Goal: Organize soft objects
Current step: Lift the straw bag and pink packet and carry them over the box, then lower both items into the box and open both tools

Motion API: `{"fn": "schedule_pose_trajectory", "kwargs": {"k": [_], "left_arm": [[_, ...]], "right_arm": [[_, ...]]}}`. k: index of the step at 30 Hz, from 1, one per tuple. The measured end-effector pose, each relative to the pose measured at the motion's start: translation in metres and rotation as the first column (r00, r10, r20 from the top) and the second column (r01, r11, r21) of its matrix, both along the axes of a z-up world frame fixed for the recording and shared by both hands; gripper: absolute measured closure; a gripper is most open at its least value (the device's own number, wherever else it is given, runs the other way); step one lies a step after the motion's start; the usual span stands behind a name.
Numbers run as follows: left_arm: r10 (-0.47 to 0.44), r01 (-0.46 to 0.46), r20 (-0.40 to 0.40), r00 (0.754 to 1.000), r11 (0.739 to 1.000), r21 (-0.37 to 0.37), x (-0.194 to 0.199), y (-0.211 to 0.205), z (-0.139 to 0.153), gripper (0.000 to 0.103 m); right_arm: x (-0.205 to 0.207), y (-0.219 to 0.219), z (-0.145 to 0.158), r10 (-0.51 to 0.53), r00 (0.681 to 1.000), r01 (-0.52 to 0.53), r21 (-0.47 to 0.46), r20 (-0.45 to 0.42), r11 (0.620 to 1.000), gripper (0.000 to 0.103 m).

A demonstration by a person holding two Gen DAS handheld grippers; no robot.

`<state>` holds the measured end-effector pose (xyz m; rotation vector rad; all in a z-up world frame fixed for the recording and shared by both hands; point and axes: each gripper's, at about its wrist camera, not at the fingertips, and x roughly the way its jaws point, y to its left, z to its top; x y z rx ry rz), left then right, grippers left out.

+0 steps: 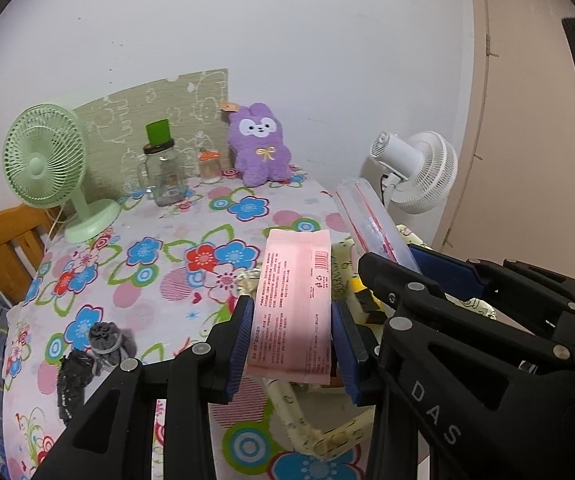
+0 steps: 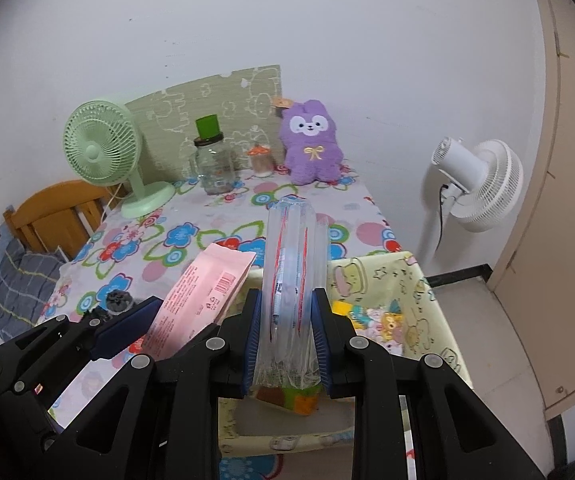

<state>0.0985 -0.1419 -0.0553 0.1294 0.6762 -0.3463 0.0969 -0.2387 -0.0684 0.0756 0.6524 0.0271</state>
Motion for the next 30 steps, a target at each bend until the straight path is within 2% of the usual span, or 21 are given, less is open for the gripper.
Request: {"fn": "schedule_pose_trajectory", "kwargs": {"k": [14, 28, 30], "left_arm": [[-0.063, 0.064, -0.03, 0.998, 0.998, 0.017, 0.007, -0.032, -0.012, 0.063], [-0.106, 0.111, -0.098, 0.99, 0.993, 0.047, 0.018, -0.057, -0.036, 0.063], [-0.105, 0.112, -0.11, 0.988, 0.992, 0.054, 0.019, -0.059, -0.039, 0.06]], "right_arm": [[0.005, -0.029, -0.013, -0.05, 0.998, 0.051, 0.01, -0.03, 0.999, 0.076], [0.015, -0.054, -0.039, -0.095, 0.99, 0.098, 0.027, -0.105, 0.995, 0.076], [0.016, -0.056, -0.044, -0.098, 0.988, 0.103, 0.03, -0.118, 0.994, 0.076]]}}
